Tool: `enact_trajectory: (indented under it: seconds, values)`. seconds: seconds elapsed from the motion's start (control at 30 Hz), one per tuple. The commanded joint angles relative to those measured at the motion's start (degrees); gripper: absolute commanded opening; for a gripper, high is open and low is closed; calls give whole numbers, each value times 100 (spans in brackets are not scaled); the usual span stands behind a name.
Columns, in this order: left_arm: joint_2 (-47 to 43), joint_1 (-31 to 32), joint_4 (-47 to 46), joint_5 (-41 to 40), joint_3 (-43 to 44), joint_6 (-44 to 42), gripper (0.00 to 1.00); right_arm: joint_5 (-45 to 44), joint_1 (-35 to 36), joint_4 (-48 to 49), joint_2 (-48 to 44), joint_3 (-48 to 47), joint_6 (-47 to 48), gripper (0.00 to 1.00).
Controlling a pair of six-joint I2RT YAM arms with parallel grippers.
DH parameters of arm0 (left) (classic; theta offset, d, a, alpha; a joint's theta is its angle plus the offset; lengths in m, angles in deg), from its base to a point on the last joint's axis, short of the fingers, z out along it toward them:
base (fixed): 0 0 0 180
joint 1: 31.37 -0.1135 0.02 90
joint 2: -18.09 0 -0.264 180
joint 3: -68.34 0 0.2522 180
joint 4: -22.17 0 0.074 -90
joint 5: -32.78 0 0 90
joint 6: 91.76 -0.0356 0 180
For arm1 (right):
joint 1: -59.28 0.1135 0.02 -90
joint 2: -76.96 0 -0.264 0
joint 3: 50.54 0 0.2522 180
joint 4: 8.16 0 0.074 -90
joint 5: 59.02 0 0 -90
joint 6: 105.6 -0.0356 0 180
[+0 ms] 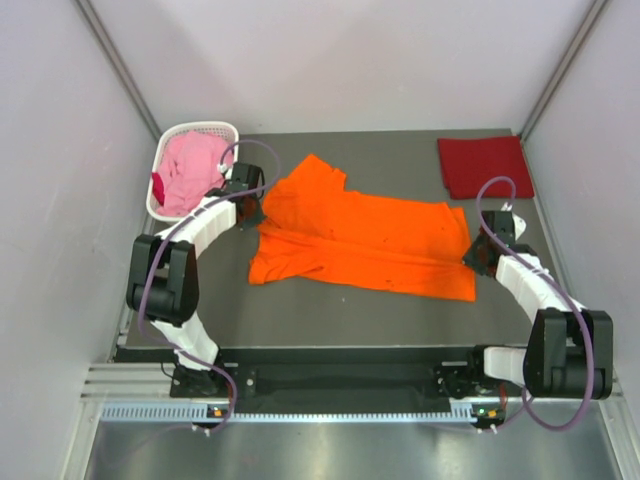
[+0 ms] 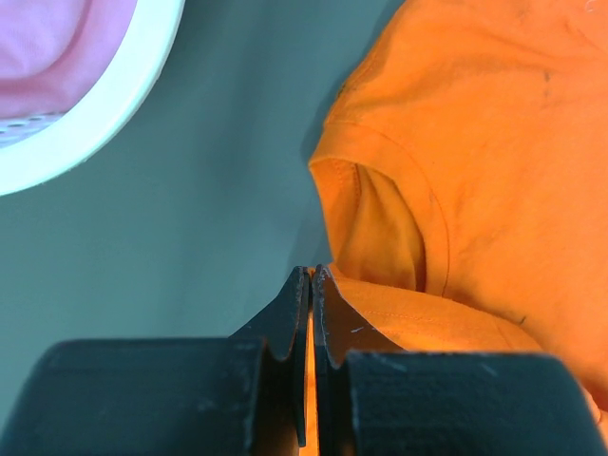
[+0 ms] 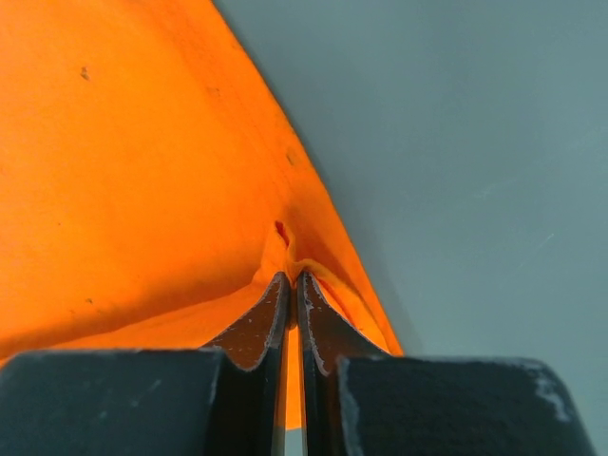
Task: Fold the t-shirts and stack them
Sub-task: Fold the tshirt
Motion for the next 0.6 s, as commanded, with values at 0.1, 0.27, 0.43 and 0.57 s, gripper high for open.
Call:
enact_trajectory:
  seconds: [0.1,0.27,0.43,0.57]
  values:
    - [-182,-5,123,-417,174,-33,0,-345,-99,-35,-210,-151,70,2]
    - [-15,-5,61,-180,244,-86,0,-64,-99,193,-69,-203,17,5]
    - [-321,12,525,-144,481,-235,29,-160,-99,-744,194,-853,52,27]
    - [-954,319,799,-216,316,-446,40,-56,-99,-1327,-67,-986,-114,32]
